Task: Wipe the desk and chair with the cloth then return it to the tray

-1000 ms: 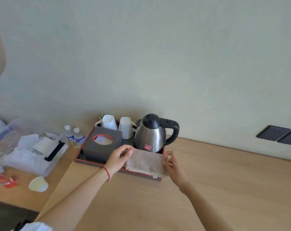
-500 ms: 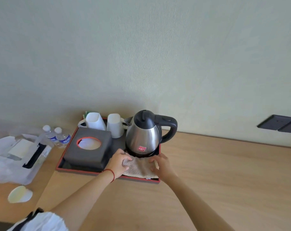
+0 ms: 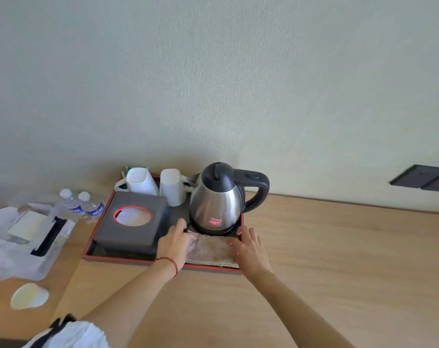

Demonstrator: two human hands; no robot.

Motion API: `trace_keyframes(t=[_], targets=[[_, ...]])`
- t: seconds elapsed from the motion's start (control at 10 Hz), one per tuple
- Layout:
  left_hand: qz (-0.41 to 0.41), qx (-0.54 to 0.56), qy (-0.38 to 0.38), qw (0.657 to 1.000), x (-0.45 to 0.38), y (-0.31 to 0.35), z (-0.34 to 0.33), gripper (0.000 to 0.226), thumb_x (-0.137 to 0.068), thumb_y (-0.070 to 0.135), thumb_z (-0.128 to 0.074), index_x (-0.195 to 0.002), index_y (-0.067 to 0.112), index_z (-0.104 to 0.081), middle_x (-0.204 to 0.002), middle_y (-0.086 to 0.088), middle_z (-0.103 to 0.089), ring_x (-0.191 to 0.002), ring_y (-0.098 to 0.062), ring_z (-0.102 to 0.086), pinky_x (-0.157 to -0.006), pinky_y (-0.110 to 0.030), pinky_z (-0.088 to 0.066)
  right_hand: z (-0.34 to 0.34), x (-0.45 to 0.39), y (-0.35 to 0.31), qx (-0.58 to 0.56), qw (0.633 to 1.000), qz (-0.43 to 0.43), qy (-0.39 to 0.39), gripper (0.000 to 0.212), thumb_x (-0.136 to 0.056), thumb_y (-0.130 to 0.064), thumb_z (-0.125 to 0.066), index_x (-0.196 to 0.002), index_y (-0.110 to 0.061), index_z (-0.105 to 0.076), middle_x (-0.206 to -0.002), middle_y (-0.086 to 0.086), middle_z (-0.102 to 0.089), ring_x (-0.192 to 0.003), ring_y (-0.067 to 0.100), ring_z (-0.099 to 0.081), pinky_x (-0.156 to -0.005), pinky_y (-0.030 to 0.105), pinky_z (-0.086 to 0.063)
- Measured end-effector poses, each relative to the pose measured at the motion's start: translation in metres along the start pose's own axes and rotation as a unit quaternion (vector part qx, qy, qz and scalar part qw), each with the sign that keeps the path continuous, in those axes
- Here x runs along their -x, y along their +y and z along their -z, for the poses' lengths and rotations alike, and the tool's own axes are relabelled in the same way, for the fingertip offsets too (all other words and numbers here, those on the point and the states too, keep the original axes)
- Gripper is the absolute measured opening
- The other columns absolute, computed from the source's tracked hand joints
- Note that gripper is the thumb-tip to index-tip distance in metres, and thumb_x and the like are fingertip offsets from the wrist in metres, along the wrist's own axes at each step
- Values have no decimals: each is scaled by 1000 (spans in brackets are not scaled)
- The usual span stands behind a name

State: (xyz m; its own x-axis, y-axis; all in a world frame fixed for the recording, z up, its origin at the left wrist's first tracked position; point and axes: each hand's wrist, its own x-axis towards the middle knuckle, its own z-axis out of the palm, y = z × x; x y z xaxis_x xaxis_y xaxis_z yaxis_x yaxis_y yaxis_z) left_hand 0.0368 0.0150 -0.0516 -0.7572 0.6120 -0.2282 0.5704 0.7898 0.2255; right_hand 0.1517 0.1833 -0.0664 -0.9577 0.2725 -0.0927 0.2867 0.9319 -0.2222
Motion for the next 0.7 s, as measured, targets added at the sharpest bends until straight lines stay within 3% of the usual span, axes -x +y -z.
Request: trace_keyframes(t=[0.1, 0.2, 0.3, 0.4, 0.5, 0.6, 0.7], targets=[[-69, -82, 24, 994, -4, -2, -4, 51, -87, 5, -53, -133, 24, -43, -131, -1, -42, -110, -23, -44, -79, -34, -47, 2, 0, 9, 32, 998, 59, -20, 38, -84, -17, -57, -121, -12, -55, -133, 5, -49, -117, 30, -44, -97, 39, -38], [-86, -140, 0, 986, -6, -11, -6, 48, -91, 19, -50, -138, 20, -37, -134, -2, -44, -115, -26, -42, -86, -35, -43, 3, 3, 17, 62, 995, 66, -50, 44, -86, -36, -57, -125, -16, -54, -129, -4, -55, -115, 23, -48, -97, 34, -38], [-94, -183, -7, 979, -9, -19, -5, 46, -94, 19, -45, -139, 20, -34, -135, -2, -43, -117, -26, -40, -89, -36, -40, 6, 4, 13, 152, 986, 57, -42, 41, -74, -48, -68, -110, -27, -67, -109, -16, -66, -95, 14, -61, -81, 22, -48], [-97, -213, -5, 972, -12, -22, -5, 55, -90, 2, -43, -139, 24, -34, -135, -5, -41, -118, -29, -38, -90, -38, -38, 1, -1, 11, 139, 987, 67, -45, 44, -82, -36, -65, -121, -17, -58, -120, -5, -60, -109, 23, -54, -91, 32, -43], [-93, -228, -4, 969, -13, -14, -5, 50, -90, 4, -42, -136, 21, -40, -132, -7, -40, -119, -30, -36, -92, -38, -36, 0, -5, 11, 133, 987, 58, -73, 44, -90, -28, -56, -129, -10, -47, -130, 4, -51, -120, 30, -39, -100, 40, -33], [-83, -192, 12, 978, -11, -12, -3, 39, -90, 8, -45, -127, 21, -52, -132, -4, -41, -118, -26, -37, -92, -35, -38, 1, -3, 11, 90, 992, 46, -75, 43, -88, -28, -57, -127, -11, -49, -129, 3, -52, -119, 29, -39, -98, 39, -32], [-88, -75, 31, 993, -7, -14, 7, 26, -91, 14, -49, -113, 20, -62, -121, -2, -51, -110, -23, -44, -87, -33, -41, 3, 1, 12, 45, 995, 36, -82, 40, -87, -28, -58, -124, -13, -52, -128, 1, -53, -117, 27, -42, -97, 37, -34]])
